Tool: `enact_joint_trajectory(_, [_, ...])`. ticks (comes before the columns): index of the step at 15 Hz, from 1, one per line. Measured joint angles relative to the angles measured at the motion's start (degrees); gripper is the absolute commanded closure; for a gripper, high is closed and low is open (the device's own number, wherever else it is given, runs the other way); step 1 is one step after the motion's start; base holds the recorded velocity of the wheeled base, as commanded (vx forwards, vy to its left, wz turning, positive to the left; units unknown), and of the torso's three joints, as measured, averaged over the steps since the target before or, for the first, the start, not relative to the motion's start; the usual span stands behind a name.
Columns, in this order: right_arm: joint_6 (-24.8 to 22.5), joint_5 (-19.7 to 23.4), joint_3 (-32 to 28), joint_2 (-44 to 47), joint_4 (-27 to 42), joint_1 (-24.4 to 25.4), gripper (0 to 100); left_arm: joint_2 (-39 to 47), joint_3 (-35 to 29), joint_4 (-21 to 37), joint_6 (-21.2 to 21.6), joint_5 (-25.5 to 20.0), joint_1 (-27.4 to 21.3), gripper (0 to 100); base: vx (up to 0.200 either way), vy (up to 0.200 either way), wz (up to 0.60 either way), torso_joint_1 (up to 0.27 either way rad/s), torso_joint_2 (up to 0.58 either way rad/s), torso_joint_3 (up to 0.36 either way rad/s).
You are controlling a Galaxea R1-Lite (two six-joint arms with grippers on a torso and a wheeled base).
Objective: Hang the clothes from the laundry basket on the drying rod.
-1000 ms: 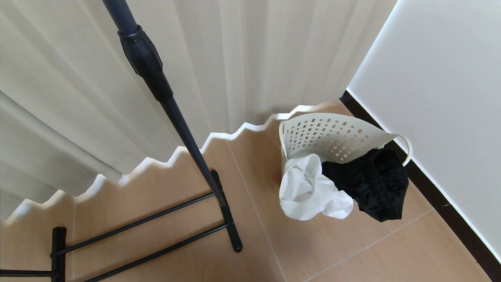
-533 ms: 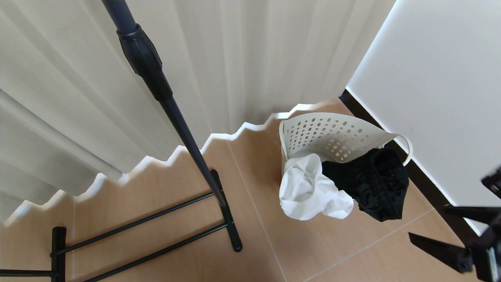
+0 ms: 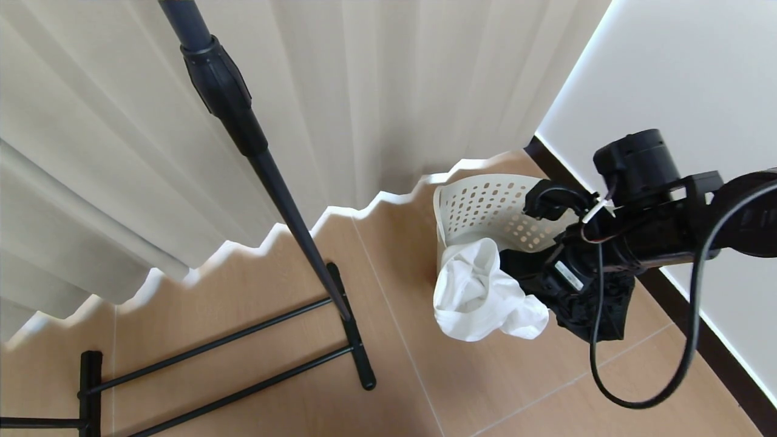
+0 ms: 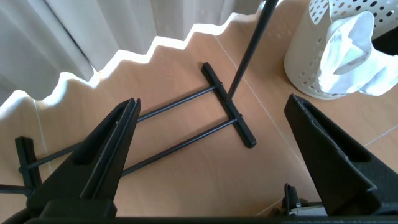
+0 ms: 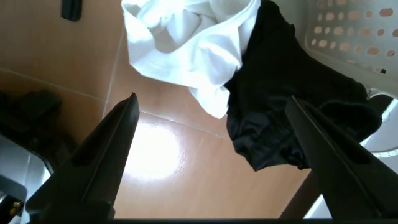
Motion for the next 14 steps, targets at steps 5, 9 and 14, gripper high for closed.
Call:
enact_joint_trajectory(5, [-4.6,-1.5,-12.3,12.3,0.0,-2.3,0,0.0,0.0,0.0,0.0,0.0,0.0,0,0.000,0.000,0.00,0.000,0.00,0.000])
enact_joint_trajectory(9, [-18.2,6.8,-22.3,20.3,-0.1,-5.2,0,0.0,0.0,0.0,0.0,0.0,0.0,0,0.000,0.000,0.00,0.000,0.00,0.000])
enact_joint_trajectory(14, [-28.5,10.8,-30.7,26.7,0.3,-6.1,0,0.0,0.0,0.0,0.0,0.0,0.0,0,0.000,0.000,0.00,0.000,0.00,0.000])
